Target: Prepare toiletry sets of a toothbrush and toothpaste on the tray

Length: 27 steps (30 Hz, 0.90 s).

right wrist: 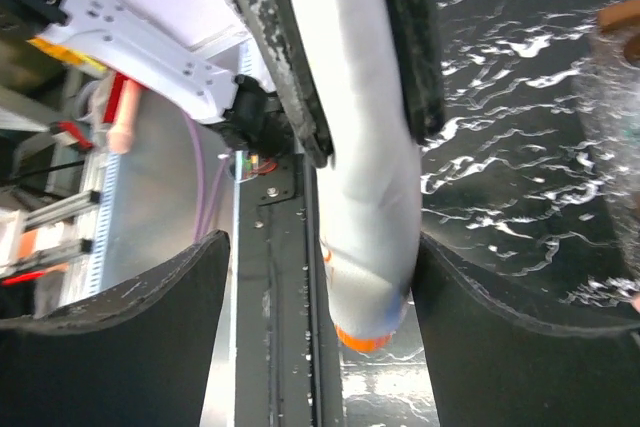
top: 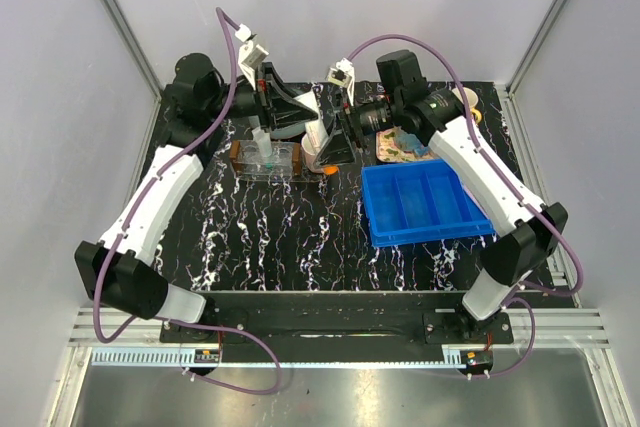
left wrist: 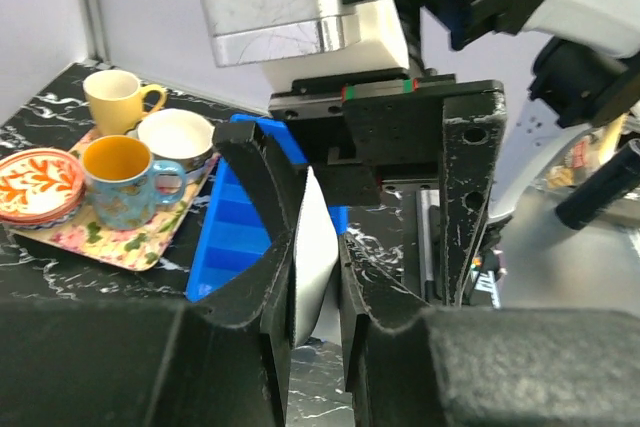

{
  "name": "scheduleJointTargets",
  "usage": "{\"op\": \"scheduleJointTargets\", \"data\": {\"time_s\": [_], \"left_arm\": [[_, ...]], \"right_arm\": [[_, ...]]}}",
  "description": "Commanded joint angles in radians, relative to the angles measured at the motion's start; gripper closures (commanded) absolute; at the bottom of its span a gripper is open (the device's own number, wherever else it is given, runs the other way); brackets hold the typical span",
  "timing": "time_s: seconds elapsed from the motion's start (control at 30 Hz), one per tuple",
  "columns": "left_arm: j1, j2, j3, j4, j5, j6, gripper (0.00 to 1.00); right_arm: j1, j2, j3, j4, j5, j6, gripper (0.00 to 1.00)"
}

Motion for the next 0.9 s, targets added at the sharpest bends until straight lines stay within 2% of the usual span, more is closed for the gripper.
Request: {"op": "scheduleJointTargets", "data": {"time_s": [0.0, 0.23, 0.33, 0.63, 0.87], "left_arm": [[0.000, -0.061, 0.075, -0.156, -0.107, 0.185, 1.00], [0.006, -0.110, 0.090, -0.364, -0.280, 0.383, 1.00], [0.024, -0.131, 0.069, -0.394, -0.381, 0.434, 1.00], [0.115, -0.199, 0.012, -0.386, -0.677, 0.504, 1.00], [0.179, -0.216, -0.060, -0.342, -0.820, 0.541, 1.00]], "right_arm": [[0.004, -0.070, 0.049, -0.018, 0.160, -0.054, 0.23], [0.004, -0.104, 0.052, -0.040, 0.421, -0.109, 0.23], [0.005, -0.110, 0.057, -0.050, 0.520, -0.133, 0.23], [0.005, -0.147, -0.032, -0.037, 0.784, -0.185, 0.27], [0.002, -0.188, -0.169, 0.018, 0.858, -0.233, 0.32]]}}
